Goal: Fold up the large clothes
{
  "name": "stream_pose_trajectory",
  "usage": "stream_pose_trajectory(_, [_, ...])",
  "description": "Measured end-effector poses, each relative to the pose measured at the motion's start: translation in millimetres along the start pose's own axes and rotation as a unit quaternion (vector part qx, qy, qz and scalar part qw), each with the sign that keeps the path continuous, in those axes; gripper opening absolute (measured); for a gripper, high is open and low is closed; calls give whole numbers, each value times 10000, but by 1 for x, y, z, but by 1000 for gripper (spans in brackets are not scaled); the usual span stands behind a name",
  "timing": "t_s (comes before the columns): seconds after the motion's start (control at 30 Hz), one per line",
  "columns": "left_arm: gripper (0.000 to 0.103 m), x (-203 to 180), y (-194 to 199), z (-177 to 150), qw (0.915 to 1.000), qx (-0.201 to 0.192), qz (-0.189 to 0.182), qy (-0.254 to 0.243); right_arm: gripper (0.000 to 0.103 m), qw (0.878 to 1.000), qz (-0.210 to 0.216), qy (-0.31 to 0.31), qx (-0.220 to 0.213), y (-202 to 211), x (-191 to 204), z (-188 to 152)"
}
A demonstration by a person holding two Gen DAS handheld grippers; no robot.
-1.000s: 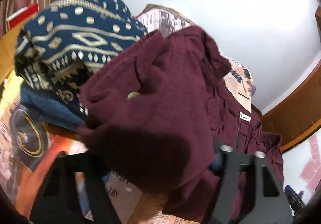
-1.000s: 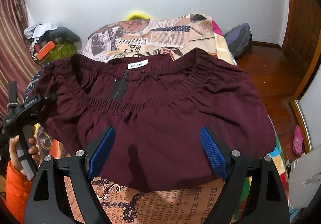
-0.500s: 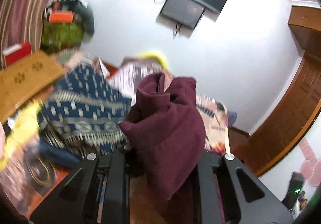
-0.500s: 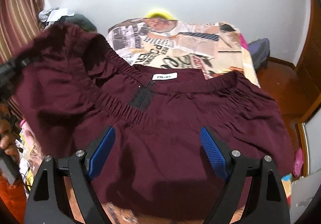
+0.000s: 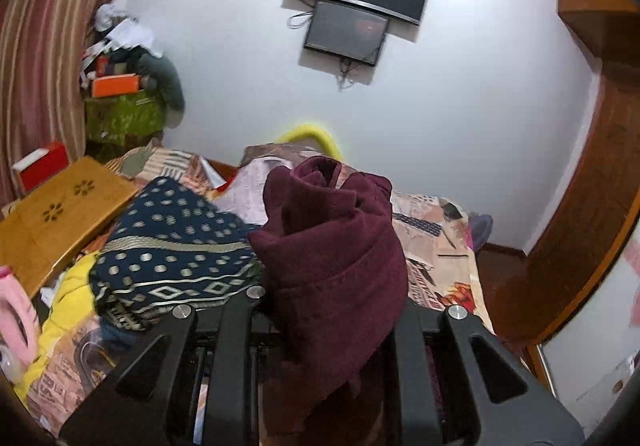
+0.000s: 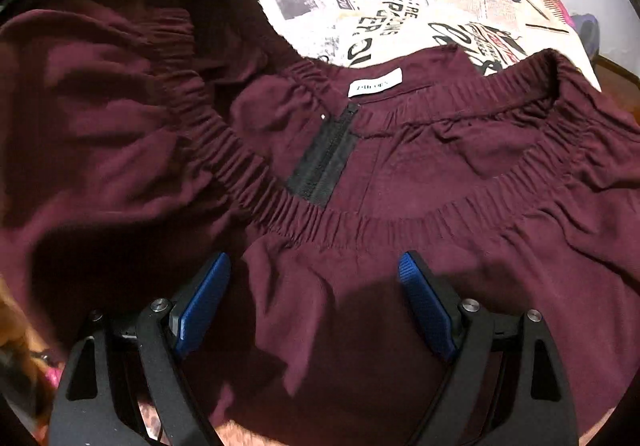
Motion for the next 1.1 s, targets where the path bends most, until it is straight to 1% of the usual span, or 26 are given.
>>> stream_pose_trajectory(0.1, [18,-28,-4,0,9997,22,-162,-167,84,9992,-69,-117,-377,33,-19,3])
stream_pose_trajectory(0.17, [18,-51,-8,-4,9991,51,-291,-291,84,9968,-157,-257,-747,63,-37,5])
stream_pose_trajectory(0.2, [18,-58,-11,-4,9989,72,-346,-323,84,9947,-197,-389,-934,80,-50,4])
stream_pose_trajectory(0.27, [18,-88,-14,-13,9975,153,-545,-433,84,9900,-279,-677,-1208,109,-75,-1])
stream_pose_trajectory(0.33, [18,-125,-18,-26,9946,285,-794,-609,84,9850,-475,-921,-1379,134,-103,-10])
stream_pose_trajectory(0.43, [18,-171,-22,-51,9878,486,-1160,-923,84,9771,-1111,-1035,-1490,158,-136,-23])
stream_pose_trajectory(0.47, [18,-191,-25,-68,9834,621,-1322,-1080,84,9731,-1366,-1053,-1527,167,-148,-30])
stream_pose_trajectory(0.5, [18,-204,-26,-81,9795,737,-1435,-1208,84,9709,-1477,-1080,-1543,171,-153,-33])
stream_pose_trajectory(0.57, [18,-227,-27,-113,9694,1039,-1629,-1517,84,9684,-1554,-1217,-1524,180,-169,-43])
stream_pose_trajectory(0.6, [18,-237,-27,-132,9630,1222,-1715,-1681,84,9673,-1570,-1301,-1511,184,-174,-49])
stream_pose_trajectory(0.63, [19,-242,-27,-145,9584,1360,-1780,-1770,84,9657,-1610,-1368,-1508,189,-179,-54])
stream_pose_trajectory(0.67, [19,-248,-27,-167,9499,1610,-1890,-1897,84,9637,-1683,-1422,-1510,192,-184,-60])
stream_pose_trajectory(0.7, [21,-252,-26,-181,9434,1780,-1957,-2000,84,9625,-1725,-1450,-1512,194,-186,-62])
stream_pose_trajectory(0.73, [22,-255,-24,-191,9382,1889,-2009,-2090,84,9613,-1762,-1487,-1511,196,-189,-64])
stream_pose_trajectory(0.77, [24,-256,-23,-203,9310,2006,-2090,-2221,84,9604,-1781,-1520,-1508,198,-191,-66])
stream_pose_trajectory(0.83, [27,-253,-19,-212,9237,2089,-2147,-2388,84,9596,-1801,-1537,-1522,211,-190,-74])
stream_pose_trajectory(0.87, [33,-253,-15,-213,9209,2122,-2179,-2436,84,9593,-1822,-1520,-1530,212,-190,-74])
stream_pose_trajectory(0.9, [42,-250,-14,-213,9171,2214,-2240,-2443,84,9592,-1836,-1502,-1539,215,-191,-73])
stream_pose_trajectory(0.97, [52,-243,-11,-211,9082,2522,-2485,-2231,84,9586,-1883,-1438,-1576,221,-190,-73])
stream_pose_trajectory(1.0, [55,-242,-6,-212,9046,2605,-2596,-2153,84,9586,-1894,-1413,-1592,221,-190,-72])
stream_pose_trajectory(1.07, [55,-238,5,-211,8978,2675,-2750,-2162,84,9581,-1905,-1375,-1638,226,-189,-73])
stream_pose_trajectory(1.1, [55,-235,8,-209,8958,2672,-2788,-2199,84,9579,-1908,-1351,-1664,228,-188,-73])
Point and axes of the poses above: each gripper's, at about its wrist camera, not at the fingertips, and y roughly against the way its jaws point, x to its left, z to its top, the point moved 6 cm from there along -y, roughly the way its jaws point, and after that the axes turned 7 degrees about -x, right-handed, at the moved point
